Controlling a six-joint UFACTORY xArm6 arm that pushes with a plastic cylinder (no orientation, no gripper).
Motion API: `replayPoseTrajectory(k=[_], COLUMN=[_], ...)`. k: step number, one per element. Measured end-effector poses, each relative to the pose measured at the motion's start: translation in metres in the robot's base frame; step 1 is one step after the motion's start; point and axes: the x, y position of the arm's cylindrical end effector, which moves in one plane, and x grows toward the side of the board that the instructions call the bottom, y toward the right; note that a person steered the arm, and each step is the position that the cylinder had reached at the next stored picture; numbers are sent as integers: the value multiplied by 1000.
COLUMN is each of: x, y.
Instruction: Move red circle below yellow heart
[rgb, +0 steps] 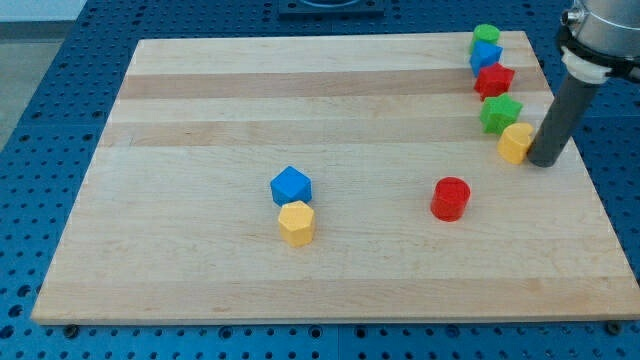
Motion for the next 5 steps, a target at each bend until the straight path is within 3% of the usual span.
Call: replayPoseTrajectory(k=[3,5], x=[32,31], y=[-21,-95])
